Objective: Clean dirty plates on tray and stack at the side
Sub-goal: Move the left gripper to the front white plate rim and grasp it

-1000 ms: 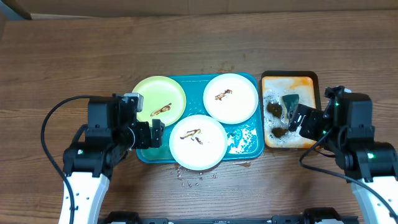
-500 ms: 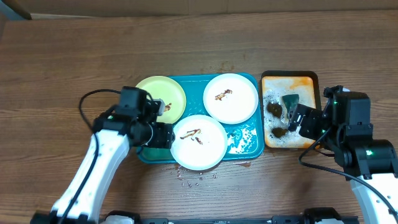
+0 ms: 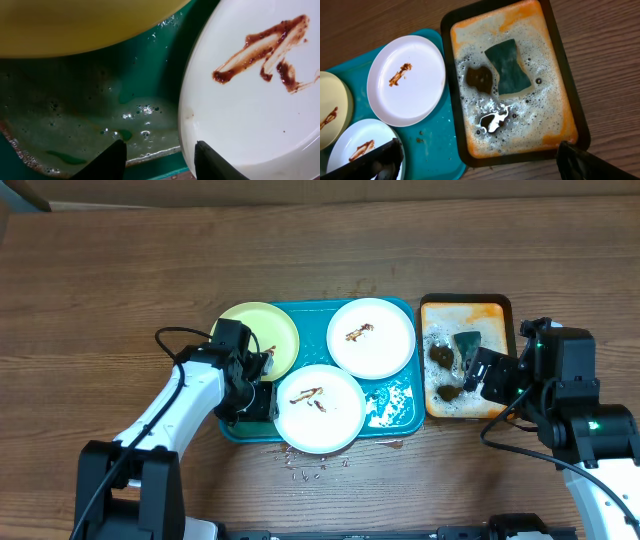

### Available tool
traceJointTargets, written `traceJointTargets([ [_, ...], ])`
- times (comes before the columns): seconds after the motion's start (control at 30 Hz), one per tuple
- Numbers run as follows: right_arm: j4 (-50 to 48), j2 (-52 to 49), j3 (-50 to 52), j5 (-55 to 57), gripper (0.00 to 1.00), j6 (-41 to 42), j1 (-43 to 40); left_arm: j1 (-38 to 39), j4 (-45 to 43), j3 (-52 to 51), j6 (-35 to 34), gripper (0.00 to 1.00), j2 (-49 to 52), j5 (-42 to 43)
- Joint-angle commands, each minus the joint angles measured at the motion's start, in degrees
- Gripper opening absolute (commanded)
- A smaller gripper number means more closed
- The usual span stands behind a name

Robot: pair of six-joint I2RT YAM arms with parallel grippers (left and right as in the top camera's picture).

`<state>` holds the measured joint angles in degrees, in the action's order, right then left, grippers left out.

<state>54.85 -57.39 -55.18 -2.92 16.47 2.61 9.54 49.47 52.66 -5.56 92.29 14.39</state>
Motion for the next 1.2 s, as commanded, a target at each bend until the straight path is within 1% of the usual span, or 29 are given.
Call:
traceJointTargets([
  [0.0,-0.3,0.3,-1.2,0.5,1.0,-0.3,-0.1,1.2,-0.2,0.8,0.4,0.39,0.6,0.7],
  [0.1,-0.3,0.3,-1.2,0.5,1.0,-0.3,-0.1,2.2,0.9,0.7,0.3,0.39,1.0,0.7],
  [0.2,-0.3,0.3,-1.2,0.5,1.0,-0.3,-0.1,3.3,2.2,0.6,-2.2,0.43,1.7,0.7],
  [0.27,-0.3,0.3,-1.2,0.5,1.0,-0.3,-0.1,4.0,2.9,0.5,-4.0,0.45,2.3,0.7],
  [0.4,-0.3,0.3,-1.2,0.5,1.0,-0.3,-0.1,4.9,3.1,-0.2,-6.1,0.45,3.3,0.7],
  [0.47,-0.3,0.3,-1.2,0.5,1.0,-0.3,-0.1,5.4,2.9,-0.2,-7.8,0.43,3.6,0.7],
  [0.5,-0.3,0.3,-1.2,0.5,1.0,-0.3,-0.1,5.6,2.9,-0.2,-8.3,0.38,3.7,0.7],
  [0.53,-0.3,0.3,-1.2,0.5,1.0,-0.3,-0.1,5.9,2.8,-0.2,-8.3,0.31,3.7,0.7],
  [0.6,-0.3,0.3,-1.2,0.5,1.0,-0.3,-0.1,6.2,2.7,-0.2,-8.3,0.23,3.7,0.7],
  [0.63,-0.3,0.3,-1.2,0.5,1.0,-0.3,-0.1,6.3,2.5,-0.2,-8.3,0.2,3.7,0.7],
  [0.67,-0.3,0.3,-1.2,0.5,1.0,-0.3,-0.1,6.3,2.5,-0.2,-8.3,0.15,3.7,0.7],
  [0.7,-0.3,0.3,-1.2,0.5,1.0,-0.3,-0.1,6.3,2.5,-0.2,-8.2,0.13,3.7,0.7],
  [0.87,-0.3,0.3,-1.2,0.5,1.0,-0.3,-0.1,6.3,2.1,-0.2,-8.2,0.12,3.7,0.7],
  [1.03,-1.3,0.3,-1.2,0.5,1.0,-0.4,-0.1,6.3,0.2,-0.2,-8.2,0.08,3.7,0.7],
  [1.07,-1.6,0.2,-1.2,0.5,0.96,-0.4,-0.1,6.3,-0.2,-0.2,-8.2,0.04,3.7,0.7],
  [1.1,-1.9,0.0,-1.2,0.5,0.93,-0.5,-0.1,6.3,-0.7,-0.1,-8.3,0.04,3.7,0.7],
  [1.17,-2.1,-0.8,-1.2,-0.4,0.89,-3.4,-0.1,6.3,-1.6,0.0,-8.7,0.04,3.7,0.7],
])
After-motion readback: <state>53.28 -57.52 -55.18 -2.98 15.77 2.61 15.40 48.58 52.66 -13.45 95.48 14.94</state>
